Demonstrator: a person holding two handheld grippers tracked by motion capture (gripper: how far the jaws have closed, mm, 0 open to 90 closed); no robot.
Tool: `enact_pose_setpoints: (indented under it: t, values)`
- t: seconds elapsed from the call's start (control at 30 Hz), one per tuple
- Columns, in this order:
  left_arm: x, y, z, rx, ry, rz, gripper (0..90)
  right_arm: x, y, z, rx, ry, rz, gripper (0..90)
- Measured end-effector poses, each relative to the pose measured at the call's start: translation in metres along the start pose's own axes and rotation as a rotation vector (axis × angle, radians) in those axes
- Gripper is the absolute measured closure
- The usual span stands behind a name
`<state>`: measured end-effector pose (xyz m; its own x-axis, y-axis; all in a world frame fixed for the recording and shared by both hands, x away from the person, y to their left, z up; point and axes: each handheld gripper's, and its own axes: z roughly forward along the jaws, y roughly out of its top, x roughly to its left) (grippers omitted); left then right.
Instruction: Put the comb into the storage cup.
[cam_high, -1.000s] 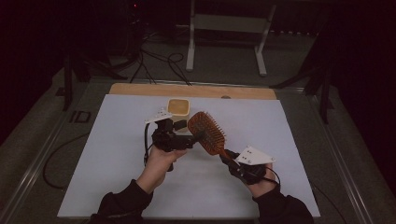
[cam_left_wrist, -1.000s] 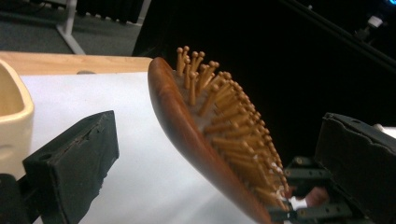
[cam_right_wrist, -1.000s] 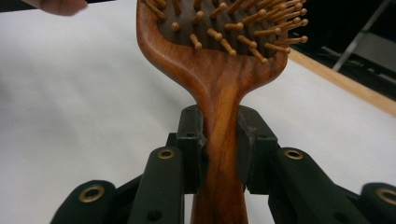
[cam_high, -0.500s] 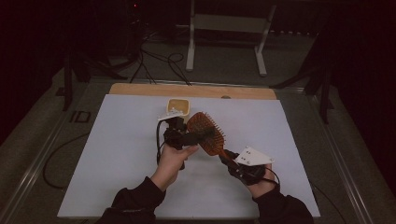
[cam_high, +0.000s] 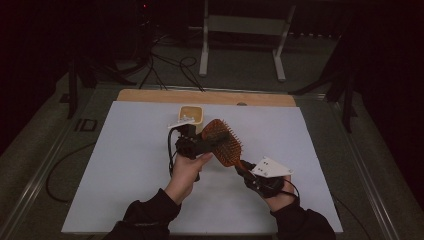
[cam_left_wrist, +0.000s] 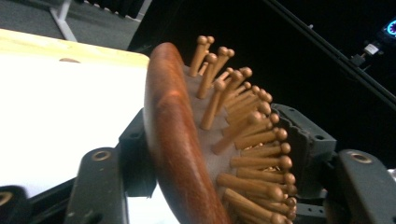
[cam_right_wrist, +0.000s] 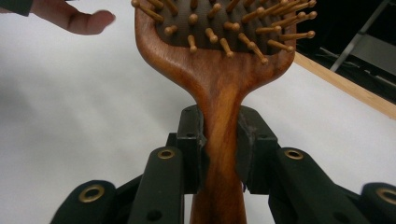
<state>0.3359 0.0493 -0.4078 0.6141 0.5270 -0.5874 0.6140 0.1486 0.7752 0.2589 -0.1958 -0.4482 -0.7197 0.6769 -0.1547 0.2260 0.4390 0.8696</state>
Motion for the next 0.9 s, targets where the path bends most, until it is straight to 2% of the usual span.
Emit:
enact_pose_setpoints:
  t: [0.1, 0.23, 0.5, 0.53, 0.6, 0.7, 0.73, 0.77, 0.9]
  values:
    - [0.0, 0.001, -0.001, -0.003, -0.019, -0.005, 46.4, 0.0, -0.001, 0.001, 0.004, 0.003, -0.005, 72.7]
    - [-0.005, 0.003, 0.0, 0.017, -0.034, 0.033, 50.4, 0.0, -0.003, 0.003, 0.01, 0.003, 0.001, 72.7]
    - [-0.014, 0.01, 0.001, 0.021, -0.06, 0.069, 54.1, -0.002, -0.003, 0.003, -0.01, 0.01, 0.031, 70.7]
    - [-0.018, 0.01, 0.002, 0.034, -0.045, 0.096, 54.4, -0.005, -0.003, 0.003, -0.023, 0.027, 0.074, 61.7]
    - [-0.019, 0.011, 0.003, 0.041, -0.051, 0.101, 54.7, -0.007, -0.004, 0.001, -0.034, 0.037, 0.101, 57.7]
    - [-0.02, 0.012, 0.003, 0.045, -0.05, 0.105, 54.8, -0.008, -0.004, 0.002, -0.031, 0.038, 0.118, 47.5]
    - [-0.02, 0.013, 0.003, 0.043, -0.05, 0.111, 54.8, -0.008, -0.004, 0.002, -0.031, 0.038, 0.118, 47.5]
    - [-0.02, 0.014, 0.002, 0.041, -0.046, 0.115, 54.7, -0.009, -0.006, 0.003, -0.023, 0.032, 0.12, 42.3]
    - [-0.022, 0.02, -0.002, 0.034, -0.041, 0.126, 54.7, -0.01, -0.007, 0.005, -0.01, 0.033, 0.109, 40.6]
